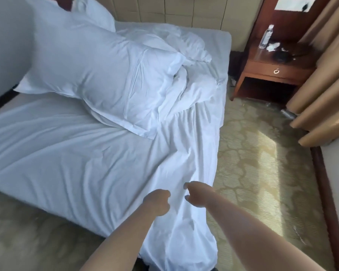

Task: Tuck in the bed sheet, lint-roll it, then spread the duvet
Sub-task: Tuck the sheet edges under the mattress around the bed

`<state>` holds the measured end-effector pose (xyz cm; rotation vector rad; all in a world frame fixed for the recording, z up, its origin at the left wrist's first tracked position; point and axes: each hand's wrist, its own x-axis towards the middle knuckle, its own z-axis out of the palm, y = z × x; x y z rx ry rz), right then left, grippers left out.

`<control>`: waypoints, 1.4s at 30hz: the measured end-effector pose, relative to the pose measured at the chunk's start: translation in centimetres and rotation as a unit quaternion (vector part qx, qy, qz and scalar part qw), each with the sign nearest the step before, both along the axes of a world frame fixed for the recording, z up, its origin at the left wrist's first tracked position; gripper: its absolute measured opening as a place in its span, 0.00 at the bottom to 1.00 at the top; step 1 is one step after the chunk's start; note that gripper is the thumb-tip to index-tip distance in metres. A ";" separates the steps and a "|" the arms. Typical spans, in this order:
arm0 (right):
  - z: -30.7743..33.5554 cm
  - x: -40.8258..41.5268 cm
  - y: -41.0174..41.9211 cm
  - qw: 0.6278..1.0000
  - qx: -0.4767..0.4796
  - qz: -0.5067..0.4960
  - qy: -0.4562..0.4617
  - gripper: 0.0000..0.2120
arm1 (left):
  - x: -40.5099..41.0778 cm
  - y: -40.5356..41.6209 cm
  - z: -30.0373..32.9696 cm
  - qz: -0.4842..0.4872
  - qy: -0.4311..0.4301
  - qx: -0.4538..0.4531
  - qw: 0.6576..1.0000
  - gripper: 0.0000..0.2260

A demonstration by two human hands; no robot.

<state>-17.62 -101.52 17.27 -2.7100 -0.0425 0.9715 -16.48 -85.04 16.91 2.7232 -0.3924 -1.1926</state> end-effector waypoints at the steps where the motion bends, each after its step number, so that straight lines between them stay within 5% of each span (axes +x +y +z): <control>1: -0.3 0.2 0.5 1.000 0.002 0.010 0.000 0.20 | 0.2 0.6 -0.3 0.012 0.003 0.006 1.000 0.21; 18: -4.3 -1.4 -4.7 0.963 0.032 0.266 0.020 0.20 | -10.4 -6.0 -3.1 0.276 0.061 0.032 0.959 0.23; 30: -10.0 -9.7 -8.1 0.945 0.022 0.326 0.024 0.22 | -19.1 -11.1 -8.9 0.330 0.034 0.009 0.943 0.23; 39: -21.6 -12.4 -6.5 0.906 0.039 0.401 -0.130 0.42 | -22.4 -11.3 -19.0 0.361 -0.095 0.060 0.926 0.38; 42: -27.2 -12.2 -6.0 0.870 0.059 0.397 -0.287 0.49 | -21.8 -11.1 -24.1 0.403 -0.177 0.076 0.895 0.42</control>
